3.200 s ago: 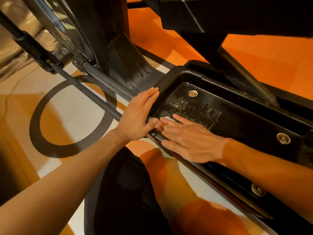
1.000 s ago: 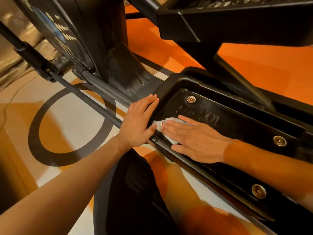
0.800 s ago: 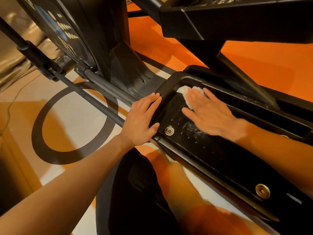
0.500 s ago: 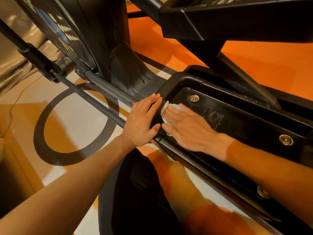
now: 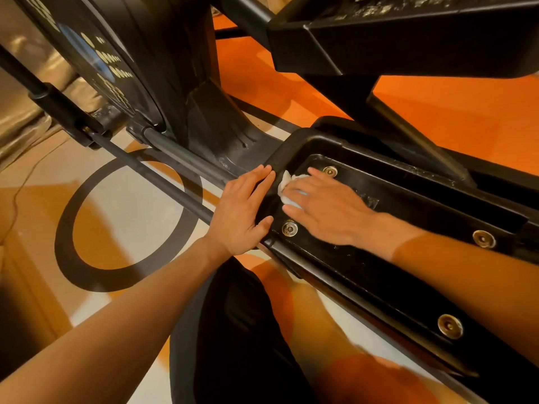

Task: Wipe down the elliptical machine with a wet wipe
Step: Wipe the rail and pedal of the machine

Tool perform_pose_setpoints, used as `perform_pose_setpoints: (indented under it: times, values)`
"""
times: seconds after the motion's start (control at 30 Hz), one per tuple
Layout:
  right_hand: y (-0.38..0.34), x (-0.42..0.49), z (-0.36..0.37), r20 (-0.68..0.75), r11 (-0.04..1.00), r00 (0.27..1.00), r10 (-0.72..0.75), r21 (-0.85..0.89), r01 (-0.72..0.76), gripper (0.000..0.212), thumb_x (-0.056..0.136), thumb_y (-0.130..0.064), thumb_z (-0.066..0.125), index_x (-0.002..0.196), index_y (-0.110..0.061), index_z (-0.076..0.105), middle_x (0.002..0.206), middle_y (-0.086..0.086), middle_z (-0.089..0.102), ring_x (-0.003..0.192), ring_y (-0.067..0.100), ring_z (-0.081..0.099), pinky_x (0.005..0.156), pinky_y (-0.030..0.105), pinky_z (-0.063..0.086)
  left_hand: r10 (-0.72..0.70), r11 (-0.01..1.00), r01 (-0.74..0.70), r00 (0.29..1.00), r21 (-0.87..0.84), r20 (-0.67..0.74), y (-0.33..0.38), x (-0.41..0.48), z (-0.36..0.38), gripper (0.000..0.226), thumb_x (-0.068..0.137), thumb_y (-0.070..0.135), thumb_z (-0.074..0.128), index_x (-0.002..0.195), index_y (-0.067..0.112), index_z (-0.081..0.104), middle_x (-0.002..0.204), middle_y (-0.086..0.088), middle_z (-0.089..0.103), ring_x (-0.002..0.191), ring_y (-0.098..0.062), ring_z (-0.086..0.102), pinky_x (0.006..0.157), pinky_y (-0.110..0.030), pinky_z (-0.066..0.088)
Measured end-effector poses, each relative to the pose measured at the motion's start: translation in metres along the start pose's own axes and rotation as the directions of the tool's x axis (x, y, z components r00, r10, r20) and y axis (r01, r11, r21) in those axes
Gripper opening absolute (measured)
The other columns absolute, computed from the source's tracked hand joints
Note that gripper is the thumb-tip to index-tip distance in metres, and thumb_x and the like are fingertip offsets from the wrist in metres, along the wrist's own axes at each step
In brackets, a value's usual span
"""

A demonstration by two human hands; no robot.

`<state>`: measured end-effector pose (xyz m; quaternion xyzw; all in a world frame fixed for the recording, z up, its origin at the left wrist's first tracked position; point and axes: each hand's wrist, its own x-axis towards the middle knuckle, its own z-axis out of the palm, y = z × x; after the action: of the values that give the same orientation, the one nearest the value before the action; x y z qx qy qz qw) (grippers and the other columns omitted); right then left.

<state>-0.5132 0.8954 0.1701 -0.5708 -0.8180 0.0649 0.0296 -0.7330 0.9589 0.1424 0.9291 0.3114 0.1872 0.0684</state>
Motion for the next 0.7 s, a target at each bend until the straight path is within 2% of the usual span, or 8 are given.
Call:
perform_pose_setpoints:
  times: [0.13,0.23,0.33,0.4,0.47,0.53,0.6,0.7]
  values:
    - [0.035,0.007,-0.004,-0.041,0.984,0.990,0.137,-0.108,-0.141,0.083,0.101,-0.060,-0.002,0.140,-0.013,0.055,0.142,0.005,0.058,0.139,0.019,0.046,0.128,0.039,0.013,-0.015,1.000,0.015,1.000,0.001,0.020,0.000,0.000,-0.001,0.095,0.101,0.073,0.007,0.155,0.004,0.043,0.159,-0.017,0.044,0.147,-0.030,0.039,0.112,-0.042,0.033]
    - [0.018,0.008,-0.002,-0.085,0.974,0.972,0.219,-0.039,-0.223,0.068,0.107,-0.051,0.011,0.141,-0.009,0.052,0.140,0.007,0.056,0.137,0.021,0.044,0.125,0.037,0.017,-0.012,1.000,0.012,1.000,-0.001,0.003,0.000,0.000,-0.001,0.094,0.101,0.072,0.007,0.154,0.003,0.045,0.158,-0.017,0.045,0.146,-0.030,0.040,0.110,-0.042,0.034]
    - [-0.023,-0.009,0.010,-0.048,0.995,0.996,0.080,0.057,-0.077,0.066,0.107,-0.049,0.012,0.148,-0.010,0.046,0.150,0.006,0.050,0.146,0.020,0.035,0.126,0.033,0.006,-0.011,1.000,0.011,1.000,-0.002,0.000,0.000,0.000,0.000,0.095,0.101,0.072,0.007,0.153,0.003,0.046,0.158,-0.018,0.045,0.145,-0.032,0.042,0.110,-0.043,0.036]
    - [-0.022,-0.015,0.011,0.022,1.000,1.000,-0.002,0.019,0.001,0.072,0.104,-0.049,0.004,0.153,-0.012,0.042,0.159,0.005,0.041,0.152,0.020,0.028,0.129,0.037,0.004,-0.014,1.000,0.014,1.000,0.002,0.004,0.000,0.000,-0.001,0.095,0.101,0.072,0.007,0.154,0.003,0.045,0.158,-0.018,0.045,0.145,-0.032,0.042,0.111,-0.043,0.035]
    - [0.002,-0.006,0.005,0.036,0.997,0.999,0.016,-0.071,-0.013,0.067,0.103,-0.043,0.006,0.144,-0.014,0.051,0.151,0.008,0.047,0.145,0.026,0.037,0.127,0.045,0.015,-0.007,1.000,0.007,1.000,0.007,0.024,0.000,0.000,-0.002,0.095,0.101,0.072,0.007,0.155,0.003,0.044,0.159,-0.018,0.044,0.146,-0.031,0.039,0.112,-0.042,0.034]
    - [0.030,0.004,-0.001,-0.015,0.986,0.992,0.124,-0.106,-0.125,0.056,0.108,-0.039,0.015,0.141,-0.014,0.053,0.142,0.009,0.053,0.137,0.028,0.046,0.125,0.047,0.021,-0.009,1.000,0.008,0.999,0.014,0.042,0.001,0.000,-0.004,0.094,0.101,0.072,0.008,0.156,0.003,0.042,0.160,-0.017,0.042,0.148,-0.031,0.038,0.112,-0.042,0.033]
    - [0.043,0.007,-0.002,-0.004,0.973,0.978,0.208,-0.102,-0.207,0.070,0.105,-0.051,0.006,0.148,-0.012,0.047,0.149,0.007,0.052,0.142,0.023,0.043,0.126,0.041,0.019,-0.017,1.000,0.016,0.999,0.014,0.036,0.000,0.000,-0.004,0.094,0.101,0.072,0.008,0.156,0.004,0.042,0.160,-0.016,0.042,0.148,-0.031,0.037,0.113,-0.043,0.033]
    - [0.032,-0.013,0.009,-0.002,0.961,0.964,0.265,-0.084,-0.265,0.089,0.098,-0.062,-0.006,0.159,-0.008,0.030,0.164,0.009,0.034,0.154,0.022,0.025,0.128,0.038,0.012,-0.011,1.000,0.011,1.000,0.002,0.017,0.000,0.000,-0.002,0.094,0.102,0.072,0.008,0.155,0.003,0.043,0.159,-0.017,0.043,0.148,-0.031,0.038,0.113,-0.042,0.032]
